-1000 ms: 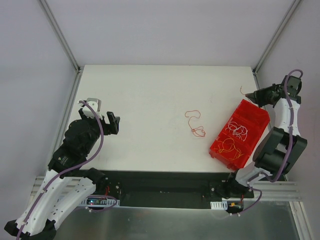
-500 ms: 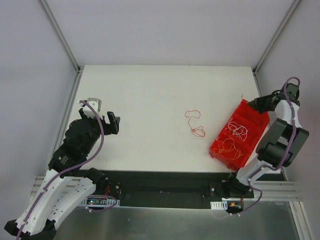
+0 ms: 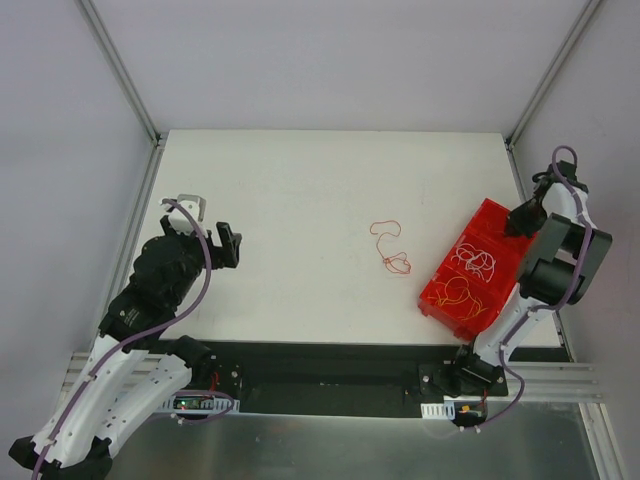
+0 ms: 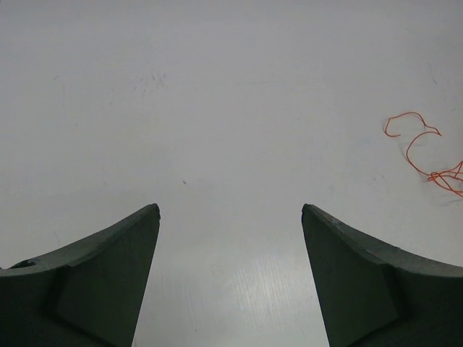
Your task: Untangle the cables
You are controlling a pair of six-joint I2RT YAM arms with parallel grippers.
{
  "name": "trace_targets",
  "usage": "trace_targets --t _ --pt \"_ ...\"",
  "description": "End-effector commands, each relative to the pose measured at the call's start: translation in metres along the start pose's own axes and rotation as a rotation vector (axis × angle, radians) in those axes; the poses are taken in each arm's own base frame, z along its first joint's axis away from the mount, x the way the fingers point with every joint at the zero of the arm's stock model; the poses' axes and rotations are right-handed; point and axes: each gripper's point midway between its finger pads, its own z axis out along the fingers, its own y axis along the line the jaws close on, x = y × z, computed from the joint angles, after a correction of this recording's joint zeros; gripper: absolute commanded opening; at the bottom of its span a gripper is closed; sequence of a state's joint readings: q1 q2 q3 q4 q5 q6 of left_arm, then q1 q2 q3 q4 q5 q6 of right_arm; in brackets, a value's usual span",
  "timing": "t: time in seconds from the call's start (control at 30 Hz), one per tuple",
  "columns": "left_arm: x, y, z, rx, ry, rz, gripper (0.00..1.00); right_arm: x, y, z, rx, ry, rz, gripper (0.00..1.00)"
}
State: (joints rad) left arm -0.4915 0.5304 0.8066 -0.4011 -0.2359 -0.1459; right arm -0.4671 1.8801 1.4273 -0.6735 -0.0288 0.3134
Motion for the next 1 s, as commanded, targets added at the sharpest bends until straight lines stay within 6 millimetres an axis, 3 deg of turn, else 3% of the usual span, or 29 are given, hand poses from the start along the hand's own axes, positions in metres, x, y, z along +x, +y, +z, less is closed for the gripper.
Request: trace_targets --t 0.0,0.17,0.37,0.53,0.63,0.7,0.83,0.97 --pt "-0.005 -0.003 0.005 0.006 -0.018 -0.009 0.79 -0.014 0.003 -0.02 0.138 -0.071 -0.18 0.08" --pt "0.001 -0.002 0.011 -0.006 0.01 -0.003 0.79 -0.024 0.02 -0.072 0.135 -0.192 -0.269 0.51" --pt "0.006 0.003 0.016 -0.035 0.034 0.009 0.79 -0.011 0.019 -0.119 0.074 -0.249 -0.297 0.65" --pt "0.013 0.007 0.022 -0.062 0.06 0.022 0.78 0.01 0.018 -0.13 -0.012 -0.261 -0.315 0.74" --pt "0.017 0.007 0.026 -0.069 0.08 0.029 0.78 0.023 0.017 -0.125 -0.057 -0.25 -0.32 0.76" --pt "0.02 0.007 0.029 -0.073 0.095 0.034 0.78 0.046 0.027 -0.123 -0.149 -0.204 -0.383 0.77" --pt "0.023 0.008 0.034 -0.078 0.118 0.048 0.82 0.119 0.064 -0.128 -0.372 -0.155 -0.639 0.82" --pt "0.029 0.007 0.038 -0.067 0.145 0.057 0.91 0.182 0.084 -0.141 -0.456 -0.208 -0.932 0.91"
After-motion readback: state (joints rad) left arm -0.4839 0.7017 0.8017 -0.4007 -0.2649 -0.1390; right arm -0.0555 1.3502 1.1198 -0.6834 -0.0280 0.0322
